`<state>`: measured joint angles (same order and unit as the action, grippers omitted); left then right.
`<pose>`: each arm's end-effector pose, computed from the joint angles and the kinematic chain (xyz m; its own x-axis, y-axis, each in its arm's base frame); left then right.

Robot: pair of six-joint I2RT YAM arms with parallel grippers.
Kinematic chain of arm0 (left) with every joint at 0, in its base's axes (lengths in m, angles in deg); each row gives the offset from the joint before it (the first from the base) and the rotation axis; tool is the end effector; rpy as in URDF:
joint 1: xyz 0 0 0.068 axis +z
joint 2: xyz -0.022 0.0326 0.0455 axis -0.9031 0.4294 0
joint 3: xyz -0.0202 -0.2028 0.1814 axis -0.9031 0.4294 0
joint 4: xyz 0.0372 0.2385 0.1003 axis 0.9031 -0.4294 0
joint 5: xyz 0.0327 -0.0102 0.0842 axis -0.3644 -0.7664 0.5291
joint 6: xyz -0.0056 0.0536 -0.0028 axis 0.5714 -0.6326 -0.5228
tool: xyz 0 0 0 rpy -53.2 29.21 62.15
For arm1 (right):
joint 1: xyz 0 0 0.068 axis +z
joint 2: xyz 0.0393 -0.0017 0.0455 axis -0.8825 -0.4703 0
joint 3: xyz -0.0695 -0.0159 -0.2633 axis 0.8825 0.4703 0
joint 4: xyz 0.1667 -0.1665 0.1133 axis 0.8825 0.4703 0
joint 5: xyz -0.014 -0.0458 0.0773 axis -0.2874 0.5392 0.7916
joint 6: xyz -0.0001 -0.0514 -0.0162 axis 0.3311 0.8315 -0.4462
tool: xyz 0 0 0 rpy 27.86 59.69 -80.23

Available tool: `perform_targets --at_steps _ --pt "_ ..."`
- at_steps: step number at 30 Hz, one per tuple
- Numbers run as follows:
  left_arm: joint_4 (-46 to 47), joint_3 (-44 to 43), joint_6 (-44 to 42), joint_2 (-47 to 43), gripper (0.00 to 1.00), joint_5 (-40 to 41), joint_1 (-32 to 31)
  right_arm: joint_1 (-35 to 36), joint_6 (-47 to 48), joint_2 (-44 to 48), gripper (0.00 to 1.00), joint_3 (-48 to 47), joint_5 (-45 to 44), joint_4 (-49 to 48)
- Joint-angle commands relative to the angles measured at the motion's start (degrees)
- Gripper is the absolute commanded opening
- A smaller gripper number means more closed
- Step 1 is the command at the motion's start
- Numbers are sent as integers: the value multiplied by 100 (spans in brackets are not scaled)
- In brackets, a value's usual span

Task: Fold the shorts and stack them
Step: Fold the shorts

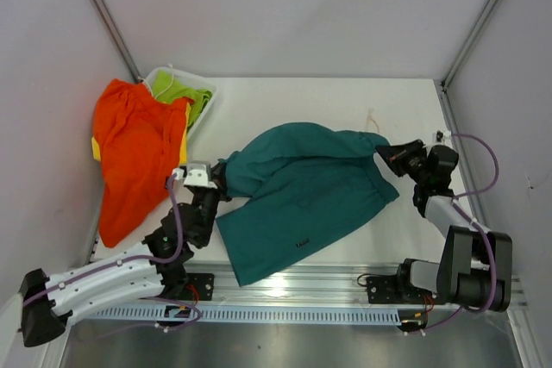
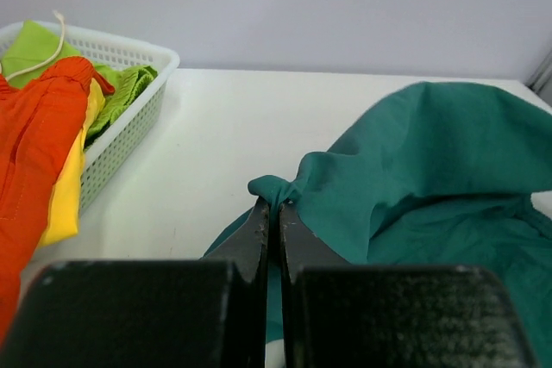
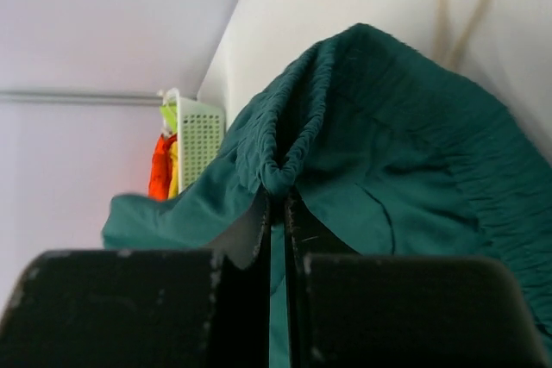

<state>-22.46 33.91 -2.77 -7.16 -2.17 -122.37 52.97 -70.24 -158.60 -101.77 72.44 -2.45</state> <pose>0.1054 -0.1164 0.2699 0.0804 -0.1416 -0.9867 0.1450 0.9810 -0.1290 0.2595 -0.0233 0.2086 -0.4287 0.8138 -0.3924 0.0651 0.4610 0.8850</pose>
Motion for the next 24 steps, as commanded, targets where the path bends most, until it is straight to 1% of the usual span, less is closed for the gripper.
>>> perform_targets --at_steps 1,2,4,5,8,9,12,13,14,15,16,19,21,22,24 --pt "-534 107 328 -477 0 82 -100 -183 155 452 0 256 -464 545" --pt "-622 125 364 -583 0 74 -109 -253 164 496 0 265 -534 921" --pt "-824 186 417 -837 0 56 -109 -411 225 514 0 230 -553 1205" --pt "-894 195 434 -935 0 47 -117 -604 260 471 0 186 -544 1519" --pt "-1044 309 408 -1234 0 30 -126 -1008 357 155 0 81 -369 1995" --pt "-1070 353 391 -1313 0 12 -135 -1080 418 -3 0 46 -307 2119" --pt "-1123 476 311 -1638 0 -137 -161 -1264 533 -101 0 -42 -167 2576" --pt "-1115 511 294 -1717 0 -224 -170 -1274 629 3 0 -77 -96 2656" --pt "-1045 555 224 -1866 0 -260 -170 -1256 673 109 0 -104 -69 2970" --pt "-1009 669 189 -1919 0 -295 -179 -1178 761 266 0 -183 -200 3147" --pt "-983 705 162 -1989 0 -339 -179 -1142 805 642 0 -227 -262 3305" --pt "-939 802 127 -2139 0 -497 -170 -984 989 1276 0 -403 -675 4287" --pt "-974 819 135 -2192 0 -682 -179 -966 1086 1419 0 -508 -833 4650" --pt "-991 828 144 -2184 0 -717 -179 -966 1191 1446 0 -535 -895 5017" --pt "-1009 819 162 -2184 0 -822 -179 -966 1271 1402 0 -579 -1018 5344"
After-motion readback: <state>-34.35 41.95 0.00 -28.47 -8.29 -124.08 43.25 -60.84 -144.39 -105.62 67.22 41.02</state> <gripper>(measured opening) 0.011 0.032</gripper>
